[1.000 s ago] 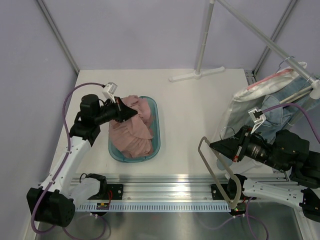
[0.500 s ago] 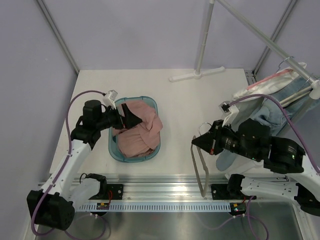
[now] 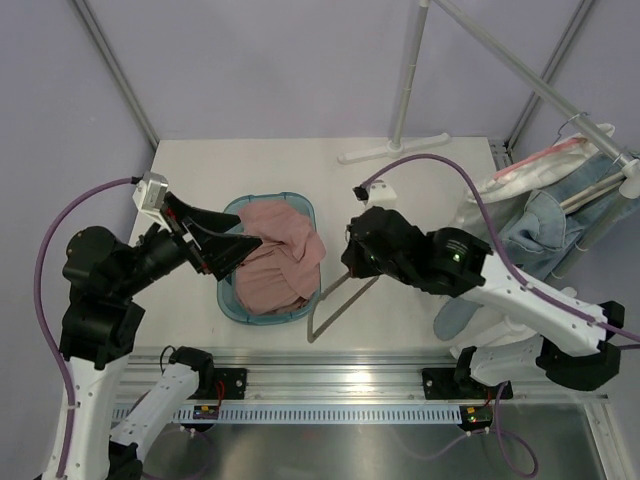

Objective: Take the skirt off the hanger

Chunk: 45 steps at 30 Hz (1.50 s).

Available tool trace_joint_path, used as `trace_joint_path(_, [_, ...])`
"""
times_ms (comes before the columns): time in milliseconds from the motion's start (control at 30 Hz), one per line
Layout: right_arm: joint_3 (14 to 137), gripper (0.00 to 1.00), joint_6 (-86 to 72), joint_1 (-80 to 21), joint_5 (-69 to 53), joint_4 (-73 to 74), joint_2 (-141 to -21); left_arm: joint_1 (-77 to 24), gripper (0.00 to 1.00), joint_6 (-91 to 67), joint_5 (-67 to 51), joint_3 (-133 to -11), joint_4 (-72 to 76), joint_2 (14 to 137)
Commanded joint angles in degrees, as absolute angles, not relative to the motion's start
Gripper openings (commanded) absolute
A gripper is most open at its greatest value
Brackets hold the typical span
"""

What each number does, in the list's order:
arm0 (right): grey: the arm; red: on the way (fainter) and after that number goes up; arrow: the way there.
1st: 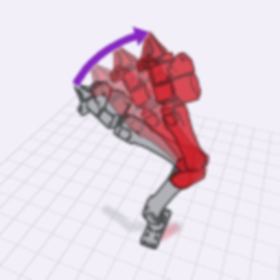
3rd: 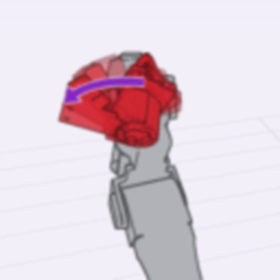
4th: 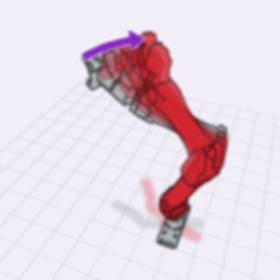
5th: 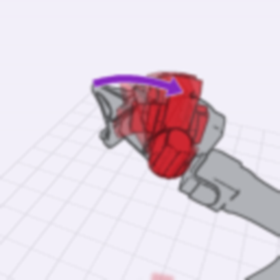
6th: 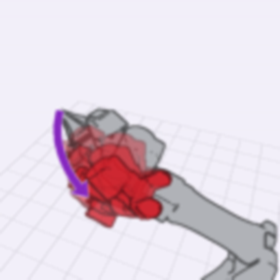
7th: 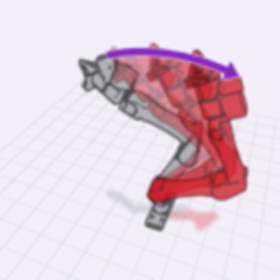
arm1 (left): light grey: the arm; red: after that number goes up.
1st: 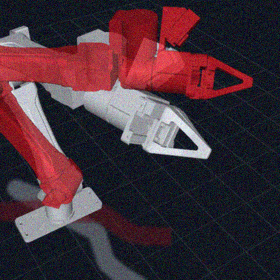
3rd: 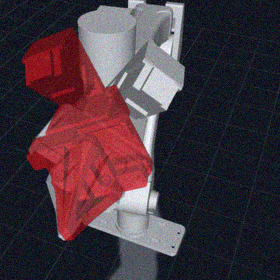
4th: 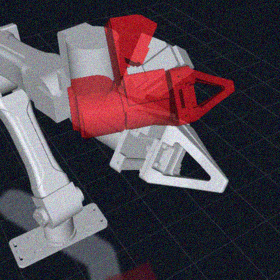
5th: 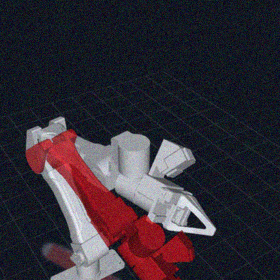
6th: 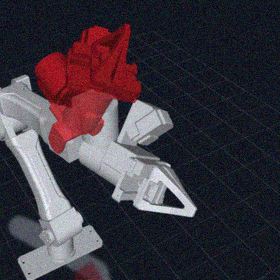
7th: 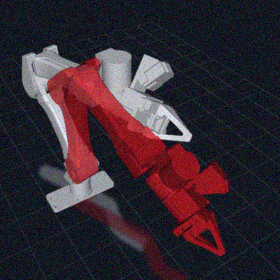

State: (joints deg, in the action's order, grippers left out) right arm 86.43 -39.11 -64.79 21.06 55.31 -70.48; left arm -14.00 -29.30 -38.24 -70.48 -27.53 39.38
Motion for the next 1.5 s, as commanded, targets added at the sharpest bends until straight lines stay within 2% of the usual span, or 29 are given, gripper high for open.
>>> trace_joint_path(0, [93.3, 0.0, -39.7, -64.6, 29.4, 59.0, -76.0, -14.2, 0.97, -32.8, -43.8, -70.9, -30.8, 37.3])
trace_joint_path(67, [97.7, 0.0, -40.0, -64.4, 31.2, 61.6, -81.2, -14.2, 0.93, -32.7, -45.5, -70.7, -32.1, 36.5])
trace_joint_path(267, [113.0, 0.0, -40.9, -63.5, 30.8, 66.7, -94.7, -15.6, 0.91, -28.1, -44.8, -69.4, -38.5, 34.4])
trace_joint_path(633, [126.1, 0.0, -40.1, -63.2, 30.2, 71.3, -103.7, -17.4, 0.88, -24.2, -42.8, -67.7, -43.4, 34.1])
trace_joint_path(800, [128.7, 0.0, -39.9, -63.3, 29.5, 72.4, -104.8, -17.5, 0.81, -20.5, -39.0, -68.3, -47.8, 34.9])
trace_joint_path(1033, [133.9, 0.0, -39.3, -63.3, 28.2, 75.1, -108.2, -17.5, 0.63, -19.4, -37.2, -67.9, -48.4, 36.9])
trace_joint_path(1167, [133.8, 0.01, -38.6, -63.3, 27.3, 74.3, -107.9, -17.6, 0.23, -18.2, -34.9, -68.3, -49.6, 38.3])
trace_joint_path(1267, [130.6, 0.11, -37.7, -63.3, 25.2, 72.1, -106.2, -17.6, 0.0, -17.5, -33.8, -67.8, -50.0, 38.8])
trace_joint_path(1300, [130.0, 0.28, -36.9, -63.3, 24.0, 71.5, -105.2, -17.6, 0.0, -17.5, -33.6, -67.4, -49.8, 38.6])
trace_joint_path(1367, [128.6, 0.5, -36.7, -63.3, 23.3, 71.4, -104.2, -17.7, 0.0, -17.4, -32.5, -66.3, -49.2, 38.3])
trace_joint_path(1400, [128.1, 0.66, -36.6, -63.3, 22.6, 71.4, -103.1, -17.7, 0.0, -17.4, -32.1, -66.1, -49.1, 38.0])
trace_joint_path(1467, [126.0, 0.79, -37.1, -63.4, 22.2, 71.6, -101.1, -17.7, 0.0, -17.6, -32.0, -65.2, -47.8, 38.0])
